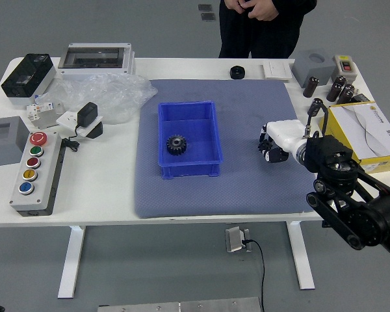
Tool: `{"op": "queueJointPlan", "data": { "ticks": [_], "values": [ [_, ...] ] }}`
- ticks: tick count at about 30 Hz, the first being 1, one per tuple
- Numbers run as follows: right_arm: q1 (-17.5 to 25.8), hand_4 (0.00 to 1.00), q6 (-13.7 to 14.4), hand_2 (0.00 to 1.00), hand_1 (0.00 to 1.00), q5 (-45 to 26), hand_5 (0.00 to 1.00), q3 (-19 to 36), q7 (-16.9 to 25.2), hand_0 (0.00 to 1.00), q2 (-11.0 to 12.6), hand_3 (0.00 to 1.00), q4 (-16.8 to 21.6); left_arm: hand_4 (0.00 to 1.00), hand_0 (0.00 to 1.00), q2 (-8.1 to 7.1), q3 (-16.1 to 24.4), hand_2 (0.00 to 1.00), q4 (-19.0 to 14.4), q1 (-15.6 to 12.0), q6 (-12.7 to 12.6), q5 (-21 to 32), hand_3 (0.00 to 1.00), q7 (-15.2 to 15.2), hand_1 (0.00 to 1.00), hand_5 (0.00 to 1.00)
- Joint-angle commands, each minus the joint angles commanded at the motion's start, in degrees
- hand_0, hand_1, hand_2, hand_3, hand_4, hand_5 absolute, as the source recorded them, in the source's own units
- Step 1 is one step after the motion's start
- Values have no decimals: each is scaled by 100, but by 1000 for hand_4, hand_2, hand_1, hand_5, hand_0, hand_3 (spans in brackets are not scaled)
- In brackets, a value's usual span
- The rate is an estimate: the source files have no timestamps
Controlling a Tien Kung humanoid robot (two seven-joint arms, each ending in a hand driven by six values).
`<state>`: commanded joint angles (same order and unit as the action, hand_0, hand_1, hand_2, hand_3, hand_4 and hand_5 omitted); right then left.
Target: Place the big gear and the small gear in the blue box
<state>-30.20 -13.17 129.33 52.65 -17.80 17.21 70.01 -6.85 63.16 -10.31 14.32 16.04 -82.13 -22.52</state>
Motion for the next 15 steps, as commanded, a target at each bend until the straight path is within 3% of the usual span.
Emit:
{"op": "queueJointPlan", "data": {
  "ticks": [8,15],
  "values": [
    [-323,434,-45,506,459,11,82,34,-27,581,-39,596,222,787,875,-30,11,853,0,3,-7,10,855,-5,854,488],
    [-736,432,-98,506,457,35,85,-96,-48,583,-388,597,240,786,875,-49,21,853,0,-5,-4,0,855,-12,854,488]
  ]
}}
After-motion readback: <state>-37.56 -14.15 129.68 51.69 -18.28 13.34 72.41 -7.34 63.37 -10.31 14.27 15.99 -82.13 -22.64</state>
